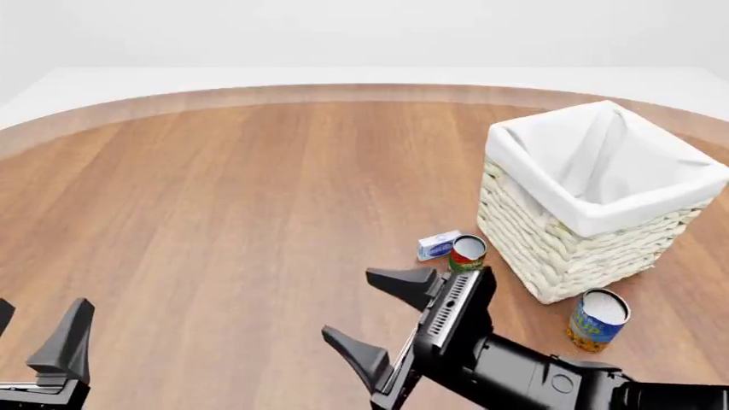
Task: Pick up the ketchup, and put it in the basket.
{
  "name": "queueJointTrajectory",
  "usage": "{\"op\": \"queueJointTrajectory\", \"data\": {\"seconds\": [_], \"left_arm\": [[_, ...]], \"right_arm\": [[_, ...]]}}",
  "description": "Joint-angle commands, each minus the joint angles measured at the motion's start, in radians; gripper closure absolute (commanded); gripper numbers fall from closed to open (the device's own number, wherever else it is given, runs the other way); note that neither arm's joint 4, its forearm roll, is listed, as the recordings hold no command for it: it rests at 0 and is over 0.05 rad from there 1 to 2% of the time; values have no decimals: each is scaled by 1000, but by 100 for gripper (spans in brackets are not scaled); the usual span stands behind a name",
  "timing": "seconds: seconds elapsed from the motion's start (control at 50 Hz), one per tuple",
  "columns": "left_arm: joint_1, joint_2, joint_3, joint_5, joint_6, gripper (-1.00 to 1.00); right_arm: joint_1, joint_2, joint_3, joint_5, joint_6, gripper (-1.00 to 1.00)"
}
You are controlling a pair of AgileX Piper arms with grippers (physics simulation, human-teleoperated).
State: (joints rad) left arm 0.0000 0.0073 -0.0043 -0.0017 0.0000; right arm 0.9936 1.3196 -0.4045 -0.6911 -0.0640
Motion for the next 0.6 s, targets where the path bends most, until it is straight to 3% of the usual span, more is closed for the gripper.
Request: {"op": "queueJointTrajectory", "data": {"seconds": [0.02,0.6], "left_arm": [[0,0,0,0,0,-100],[0,0,0,0,0,-100]], "right_arm": [[59,99,-84,5,30,-100],[100,163,-141,10,50,-100]]}}
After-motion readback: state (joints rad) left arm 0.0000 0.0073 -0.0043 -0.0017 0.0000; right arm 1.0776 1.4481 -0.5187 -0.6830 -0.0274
